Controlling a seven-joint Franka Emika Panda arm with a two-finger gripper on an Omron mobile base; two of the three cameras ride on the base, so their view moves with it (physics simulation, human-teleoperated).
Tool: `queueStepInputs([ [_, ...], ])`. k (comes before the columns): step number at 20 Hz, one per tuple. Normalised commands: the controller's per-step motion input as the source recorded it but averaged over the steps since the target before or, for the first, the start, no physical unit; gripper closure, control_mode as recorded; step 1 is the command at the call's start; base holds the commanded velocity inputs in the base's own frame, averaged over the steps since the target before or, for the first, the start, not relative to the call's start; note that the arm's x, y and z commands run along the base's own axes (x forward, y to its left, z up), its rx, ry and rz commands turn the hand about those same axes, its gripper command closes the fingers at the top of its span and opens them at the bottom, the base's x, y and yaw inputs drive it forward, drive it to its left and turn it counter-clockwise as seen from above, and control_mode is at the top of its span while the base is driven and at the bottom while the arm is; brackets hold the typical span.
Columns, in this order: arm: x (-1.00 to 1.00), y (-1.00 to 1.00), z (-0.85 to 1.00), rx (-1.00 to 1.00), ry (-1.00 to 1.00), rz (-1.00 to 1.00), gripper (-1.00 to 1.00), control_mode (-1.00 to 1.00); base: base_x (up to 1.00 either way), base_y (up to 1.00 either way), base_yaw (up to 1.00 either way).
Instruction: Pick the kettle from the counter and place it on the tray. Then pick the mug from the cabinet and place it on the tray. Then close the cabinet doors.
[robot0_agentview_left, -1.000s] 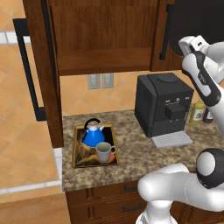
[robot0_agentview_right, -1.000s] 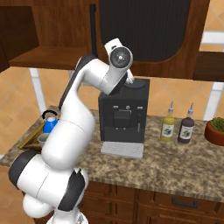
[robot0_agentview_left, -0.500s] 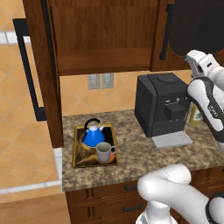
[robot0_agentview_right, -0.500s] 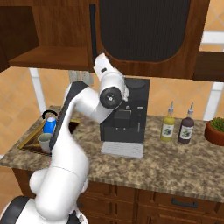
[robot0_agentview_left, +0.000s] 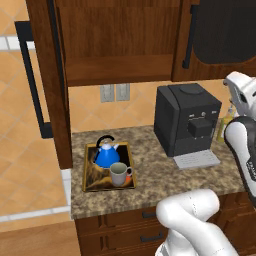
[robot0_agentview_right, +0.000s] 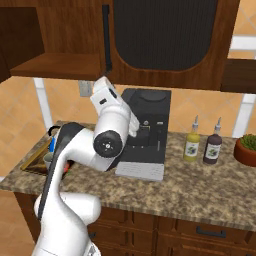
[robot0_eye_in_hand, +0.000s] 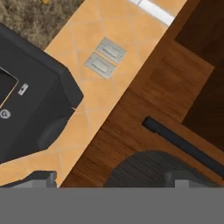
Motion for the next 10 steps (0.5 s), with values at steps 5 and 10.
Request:
queueStepInputs([
  [5, -0.68, 0.51, -0.29, -0.19, 0.0, 0.1, -1.0, -1.0, 0.0, 0.0, 0.0],
  [10, -0.43, 1.0, -0.36, -0.43, -0.01, 0.04, -1.0, -1.0, 0.0, 0.0, 0.0],
])
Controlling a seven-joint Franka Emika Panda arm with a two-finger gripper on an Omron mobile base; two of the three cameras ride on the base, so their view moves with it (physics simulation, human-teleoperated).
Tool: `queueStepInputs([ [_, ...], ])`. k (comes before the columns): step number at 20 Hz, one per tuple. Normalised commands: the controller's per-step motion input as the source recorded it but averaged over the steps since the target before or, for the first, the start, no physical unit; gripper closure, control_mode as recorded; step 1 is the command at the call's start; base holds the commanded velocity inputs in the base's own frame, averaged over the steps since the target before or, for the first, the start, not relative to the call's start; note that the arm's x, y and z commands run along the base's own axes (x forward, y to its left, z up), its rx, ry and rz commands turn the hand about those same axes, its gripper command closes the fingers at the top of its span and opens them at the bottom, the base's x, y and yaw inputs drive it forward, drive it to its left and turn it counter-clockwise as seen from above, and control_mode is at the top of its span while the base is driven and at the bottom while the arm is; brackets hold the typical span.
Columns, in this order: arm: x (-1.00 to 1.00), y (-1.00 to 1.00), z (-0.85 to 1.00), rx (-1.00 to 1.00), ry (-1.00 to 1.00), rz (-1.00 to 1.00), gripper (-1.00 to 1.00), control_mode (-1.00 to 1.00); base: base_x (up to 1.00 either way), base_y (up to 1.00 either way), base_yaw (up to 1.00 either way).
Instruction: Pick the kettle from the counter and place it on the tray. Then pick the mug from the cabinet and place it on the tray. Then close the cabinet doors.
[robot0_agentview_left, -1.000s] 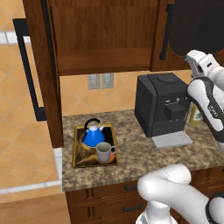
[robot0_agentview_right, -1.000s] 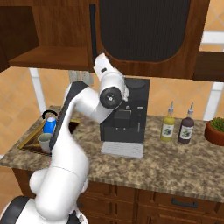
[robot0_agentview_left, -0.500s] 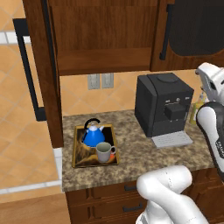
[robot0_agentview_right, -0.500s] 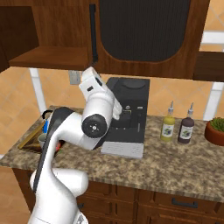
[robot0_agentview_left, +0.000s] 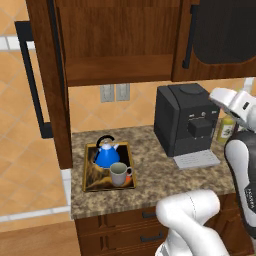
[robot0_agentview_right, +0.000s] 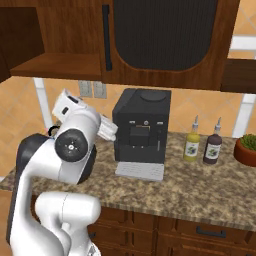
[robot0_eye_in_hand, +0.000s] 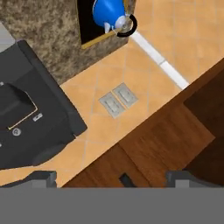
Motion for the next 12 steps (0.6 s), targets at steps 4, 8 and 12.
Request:
queueStepInputs([
  [4, -0.42, 1.0, -0.37, -0.41, -0.08, 0.0, -1.0, -1.0, 0.0, 0.0, 0.0],
  [8, -0.31, 0.98, -0.48, -0.36, -0.04, 0.0, -1.0, -1.0, 0.0, 0.0, 0.0],
  [12, 0.0, 0.53, -0.59, -0.29, 0.0, -0.02, -1.0, -1.0, 0.0, 0.0, 0.0],
])
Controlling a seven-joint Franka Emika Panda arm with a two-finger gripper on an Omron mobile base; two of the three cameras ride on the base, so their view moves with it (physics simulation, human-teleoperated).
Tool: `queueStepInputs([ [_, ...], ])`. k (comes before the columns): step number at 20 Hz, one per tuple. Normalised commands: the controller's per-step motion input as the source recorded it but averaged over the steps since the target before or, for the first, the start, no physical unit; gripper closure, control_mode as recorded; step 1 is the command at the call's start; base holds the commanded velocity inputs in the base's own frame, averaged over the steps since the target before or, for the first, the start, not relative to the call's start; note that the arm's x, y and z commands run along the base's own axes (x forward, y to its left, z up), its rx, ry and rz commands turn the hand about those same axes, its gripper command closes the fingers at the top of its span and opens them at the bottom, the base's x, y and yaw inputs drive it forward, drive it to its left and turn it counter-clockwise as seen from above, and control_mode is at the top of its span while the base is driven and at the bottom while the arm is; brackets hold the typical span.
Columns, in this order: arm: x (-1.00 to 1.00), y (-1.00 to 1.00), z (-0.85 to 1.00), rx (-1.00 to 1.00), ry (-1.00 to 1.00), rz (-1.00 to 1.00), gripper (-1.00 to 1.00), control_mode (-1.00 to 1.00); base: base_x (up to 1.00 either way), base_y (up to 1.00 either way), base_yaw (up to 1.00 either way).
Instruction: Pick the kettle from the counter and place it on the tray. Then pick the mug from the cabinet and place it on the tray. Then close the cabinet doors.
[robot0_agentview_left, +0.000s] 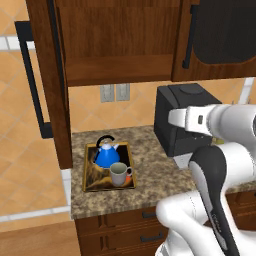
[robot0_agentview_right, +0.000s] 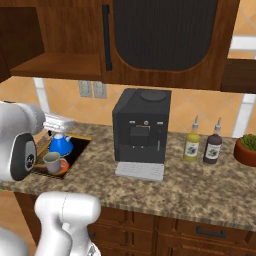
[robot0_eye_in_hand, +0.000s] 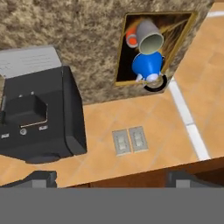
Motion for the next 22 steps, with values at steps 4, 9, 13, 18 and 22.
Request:
queueStepInputs([
  [4, 0.04, 0.42, -0.62, -0.24, 0.0, -0.03, -1.0, -1.0, 0.0, 0.0, 0.0],
  [9, 0.3, 0.35, -0.65, -0.17, -0.03, 0.0, -1.0, -1.0, 0.0, 0.0, 0.0],
  [13, 0.38, 0.06, -0.53, -0.04, -0.14, 0.02, -1.0, -1.0, 0.0, 0.0, 0.0],
  [18, 0.1, 0.44, -0.32, -0.06, -0.21, 0.0, -1.0, -1.0, 0.0, 0.0, 0.0],
  [22, 0.0, 0.66, -0.27, -0.13, -0.23, -0.02, -1.0, -1.0, 0.0, 0.0, 0.0],
])
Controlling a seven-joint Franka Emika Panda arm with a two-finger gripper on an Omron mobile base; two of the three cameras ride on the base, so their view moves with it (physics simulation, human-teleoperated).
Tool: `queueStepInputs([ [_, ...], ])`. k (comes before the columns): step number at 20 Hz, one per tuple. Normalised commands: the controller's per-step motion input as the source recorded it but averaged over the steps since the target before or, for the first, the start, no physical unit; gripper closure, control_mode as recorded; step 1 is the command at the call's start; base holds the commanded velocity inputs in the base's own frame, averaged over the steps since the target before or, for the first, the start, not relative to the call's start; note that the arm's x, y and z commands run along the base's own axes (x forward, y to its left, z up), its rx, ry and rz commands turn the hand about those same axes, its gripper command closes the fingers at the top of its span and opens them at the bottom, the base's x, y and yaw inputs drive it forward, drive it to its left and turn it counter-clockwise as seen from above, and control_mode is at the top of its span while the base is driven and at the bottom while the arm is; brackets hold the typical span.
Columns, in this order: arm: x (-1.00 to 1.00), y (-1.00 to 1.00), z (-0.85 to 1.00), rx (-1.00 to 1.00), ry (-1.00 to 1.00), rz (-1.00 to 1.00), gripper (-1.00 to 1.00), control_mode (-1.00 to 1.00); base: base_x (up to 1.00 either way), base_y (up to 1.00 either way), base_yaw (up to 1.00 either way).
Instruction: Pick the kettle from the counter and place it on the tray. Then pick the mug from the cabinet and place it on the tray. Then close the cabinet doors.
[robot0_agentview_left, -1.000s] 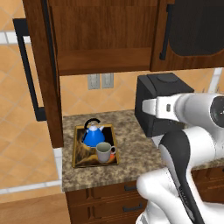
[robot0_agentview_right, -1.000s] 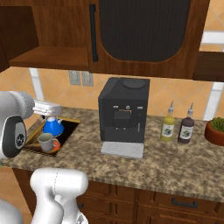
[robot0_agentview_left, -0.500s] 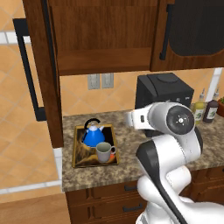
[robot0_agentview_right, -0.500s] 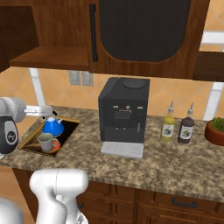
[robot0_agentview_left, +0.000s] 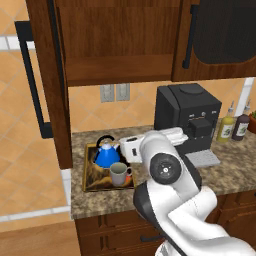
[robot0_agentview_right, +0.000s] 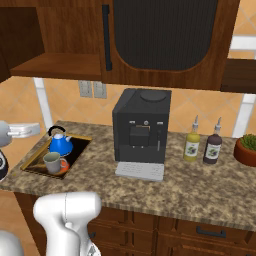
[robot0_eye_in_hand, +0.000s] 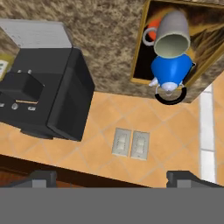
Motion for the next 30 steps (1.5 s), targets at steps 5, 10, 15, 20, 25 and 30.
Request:
queueStepInputs([
  [5, -0.22, 0.39, -0.22, -0.2, -0.13, -0.01, -1.0, -1.0, 0.0, 0.0, 0.0],
  [10, -0.19, 0.7, 0.0, -0.18, -0.05, -0.09, -1.0, -1.0, 0.0, 0.0, 0.0],
  [15, -0.08, 0.96, 0.01, -0.18, -0.01, -0.16, -1.0, -1.0, 0.0, 0.0, 0.0],
  [20, 0.0, 0.93, 0.18, -0.19, 0.02, -0.16, -1.0, -1.0, 0.0, 0.0, 0.0],
  [25, 0.0, 0.76, -0.02, -0.25, 0.03, -0.16, -1.0, -1.0, 0.0, 0.0, 0.0],
  [30, 0.05, 0.62, -0.17, -0.25, 0.0, -0.12, -1.0, -1.0, 0.0, 0.0, 0.0],
])
